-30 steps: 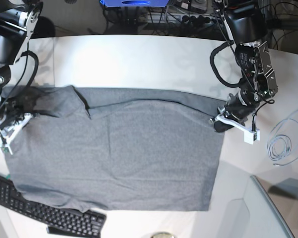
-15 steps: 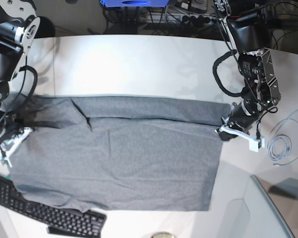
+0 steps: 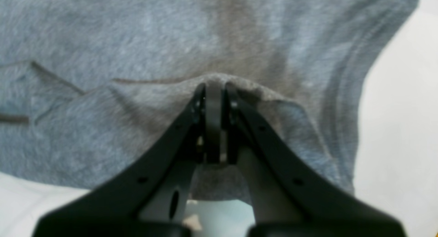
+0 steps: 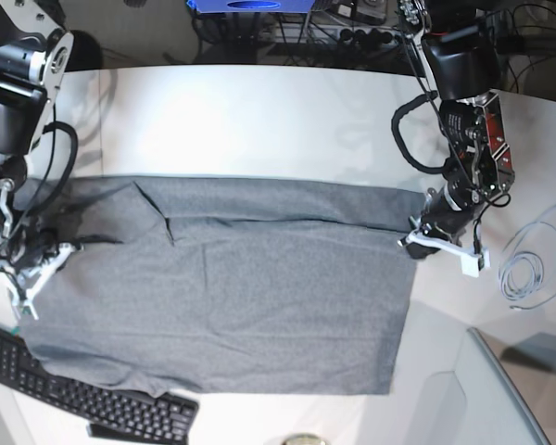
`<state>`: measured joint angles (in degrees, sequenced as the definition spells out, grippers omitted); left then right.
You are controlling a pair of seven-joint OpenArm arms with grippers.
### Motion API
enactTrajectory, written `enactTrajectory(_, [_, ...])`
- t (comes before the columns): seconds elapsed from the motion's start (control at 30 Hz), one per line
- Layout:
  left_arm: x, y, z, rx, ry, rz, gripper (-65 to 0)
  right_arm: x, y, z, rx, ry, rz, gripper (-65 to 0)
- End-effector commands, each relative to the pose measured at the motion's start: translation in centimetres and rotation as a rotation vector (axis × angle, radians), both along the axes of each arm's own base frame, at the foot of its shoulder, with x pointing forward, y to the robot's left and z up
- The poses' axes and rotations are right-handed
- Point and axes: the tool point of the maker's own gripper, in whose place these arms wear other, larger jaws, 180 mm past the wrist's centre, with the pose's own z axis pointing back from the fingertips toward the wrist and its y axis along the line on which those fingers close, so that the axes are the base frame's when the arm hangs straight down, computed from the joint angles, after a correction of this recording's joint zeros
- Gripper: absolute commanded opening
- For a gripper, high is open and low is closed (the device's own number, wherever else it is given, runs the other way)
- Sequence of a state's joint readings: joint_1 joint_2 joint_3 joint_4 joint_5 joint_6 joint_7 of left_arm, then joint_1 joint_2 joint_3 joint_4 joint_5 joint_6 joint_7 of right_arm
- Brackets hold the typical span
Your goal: Layout the t-shirt on the table in an organized manner, then fold the t-shirt properly
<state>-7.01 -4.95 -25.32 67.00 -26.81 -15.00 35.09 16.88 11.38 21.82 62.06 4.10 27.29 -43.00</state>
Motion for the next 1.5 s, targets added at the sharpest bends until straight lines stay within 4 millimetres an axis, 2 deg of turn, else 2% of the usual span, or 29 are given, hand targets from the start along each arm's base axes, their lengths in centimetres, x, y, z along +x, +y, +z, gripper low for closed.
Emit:
enactTrajectory(0.0, [1.3, 0.6, 1.6, 0.011, -0.06, 0.009, -65.0, 1.6, -0.6, 1.6, -0.008, -0.054, -0.01, -64.5])
enactTrajectory(0.17, [2.0, 0.6, 2.2, 0.01, -0.076, 0.01, -65.0, 2.4, -0.5, 1.5, 0.011, -0.062, -0.018, -64.5])
enactTrajectory(0.43, [2.1, 1.1, 1.7, 0.037, -0.082, 0.024, -65.0, 2.5, -0.2, 0.9, 0.029, -0.064, -0.021, -64.5])
enactTrajectory(0.63, [2.5, 0.5, 0.9, 0.113, -0.04, -0.015, -65.0, 2.8, -0.2, 1.1, 0.031, -0.09, -0.023, -64.4])
enactTrajectory(0.83, [3.1, 0.3, 1.3, 0.115, -0.048, -0.016, -65.0, 2.9, -0.2, 1.1, 0.032, -0.09, -0.024, -63.3])
enactTrajectory(0.9, [3.1, 0.3, 1.4, 0.115, -0.05, -0.016, -65.0, 2.9, -0.3, 1.2, 0.032, -0.094, -0.029, -58.8])
enactTrajectory(1.03, [3.1, 0.3, 1.4, 0.115, -0.05, -0.016, -65.0, 3.0, -0.4, 1.4, 0.034, -0.101, -0.032, -43.4])
enactTrajectory(1.07, [3.1, 0.3, 1.3, 0.115, -0.05, -0.016, -60.4, 3.0, -0.4, 1.4, 0.034, -0.105, -0.032, -39.8])
enactTrajectory(1.13, [2.9, 0.5, 1.4, 0.113, -0.053, -0.009, -44.4, 3.4, -0.6, 2.5, 0.019, -0.139, -0.028, -35.1])
enactTrajectory(1.23, [3.0, 1.1, 1.8, 0.119, -0.063, 0.0, -26.3, 3.5, -0.8, 5.0, -0.029, -0.22, -0.013, -33.6])
enactTrajectory(1.27, [3.1, 1.4, 2.3, 0.129, -0.075, 0.002, -23.0, 3.3, -0.8, 5.7, -0.048, -0.241, -0.006, -33.6])
enactTrajectory(1.33, [1.9, 2.8, 3.0, 0.153, -0.095, 0.036, -20.6, 1.9, -0.9, 6.6, -0.089, -0.25, 0.007, -33.2])
enactTrajectory(1.4, [0.5, 4.5, 4.5, 0.185, -0.13, 0.085, -20.7, 0.0, 0.2, 5.9, -0.093, -0.196, 0.017, -33.2])
enactTrajectory(1.47, [-1.4, 6.0, 5.1, 0.205, -0.141, 0.134, -20.7, -2.0, 0.8, 4.7, -0.078, -0.148, 0.003, -33.0])
